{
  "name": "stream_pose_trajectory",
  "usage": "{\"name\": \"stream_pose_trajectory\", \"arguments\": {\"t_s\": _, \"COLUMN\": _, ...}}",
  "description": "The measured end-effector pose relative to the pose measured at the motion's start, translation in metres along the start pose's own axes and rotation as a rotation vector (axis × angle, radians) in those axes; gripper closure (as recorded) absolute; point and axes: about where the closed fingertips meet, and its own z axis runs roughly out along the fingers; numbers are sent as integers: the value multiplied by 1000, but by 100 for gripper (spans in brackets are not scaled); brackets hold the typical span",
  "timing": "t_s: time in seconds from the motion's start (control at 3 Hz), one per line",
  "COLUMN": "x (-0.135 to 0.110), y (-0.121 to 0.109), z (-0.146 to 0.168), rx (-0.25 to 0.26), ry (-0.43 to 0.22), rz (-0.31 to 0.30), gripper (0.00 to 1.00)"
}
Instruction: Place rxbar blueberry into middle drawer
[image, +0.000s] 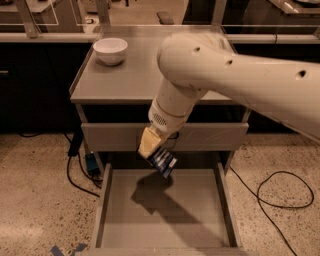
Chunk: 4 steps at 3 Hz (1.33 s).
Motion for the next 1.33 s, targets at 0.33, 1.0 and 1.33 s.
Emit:
{"name": "stream_pose_trajectory", "arguments": {"t_s": 0.33, "x": 32, "y": 11, "z": 61, "rx": -64, "ry": -7, "rz": 7, "gripper": 100}}
{"name": "stream_pose_trajectory", "arguments": {"t_s": 1.0, "x": 114, "y": 28, "z": 210, "rx": -135, "ry": 31, "rz": 69, "gripper": 100}}
{"name": "stream_pose_trajectory", "arguments": {"t_s": 1.33, "x": 134, "y": 21, "z": 262, "rx": -76, "ry": 54, "rz": 84, "gripper": 100}}
